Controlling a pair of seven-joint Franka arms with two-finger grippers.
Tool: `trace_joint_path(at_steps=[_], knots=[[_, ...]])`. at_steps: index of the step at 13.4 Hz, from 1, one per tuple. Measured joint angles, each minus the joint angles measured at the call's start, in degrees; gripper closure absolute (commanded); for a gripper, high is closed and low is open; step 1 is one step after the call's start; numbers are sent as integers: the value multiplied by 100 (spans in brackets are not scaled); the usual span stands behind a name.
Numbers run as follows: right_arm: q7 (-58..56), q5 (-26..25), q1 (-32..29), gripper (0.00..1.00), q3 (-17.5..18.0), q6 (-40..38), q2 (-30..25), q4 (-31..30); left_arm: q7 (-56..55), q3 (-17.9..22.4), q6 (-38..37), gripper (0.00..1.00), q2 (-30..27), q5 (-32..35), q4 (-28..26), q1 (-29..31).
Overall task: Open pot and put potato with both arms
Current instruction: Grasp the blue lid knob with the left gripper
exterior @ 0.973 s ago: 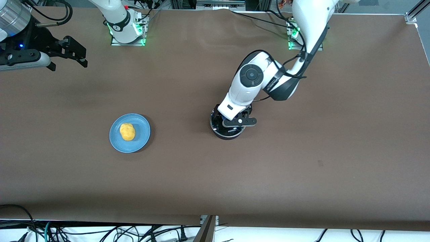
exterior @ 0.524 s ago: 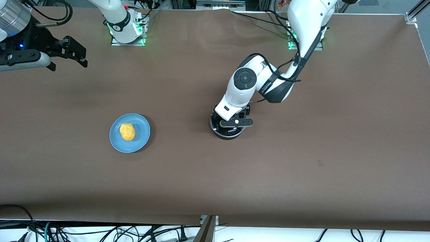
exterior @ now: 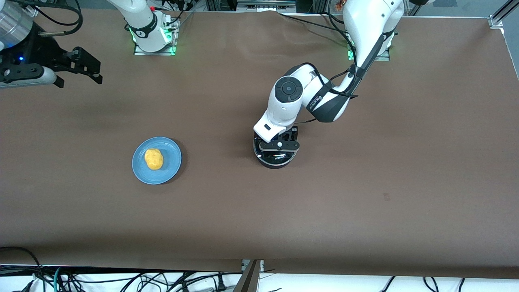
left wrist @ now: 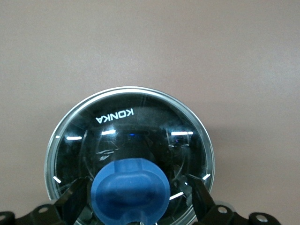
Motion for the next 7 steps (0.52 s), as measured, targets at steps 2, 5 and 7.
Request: trace_joint_path(at_steps=[2,5,7], knots=[[0,0,-38,1,-28,0,0,0,0,0,0,34,0,96,18,0],[2,1,-44,0,-32,-1,0,0,0,5,-15,54,0,134,24,0],[2,3,-43,0,-27,-2,0,0,0,5,-15,63,0,134,25,0]])
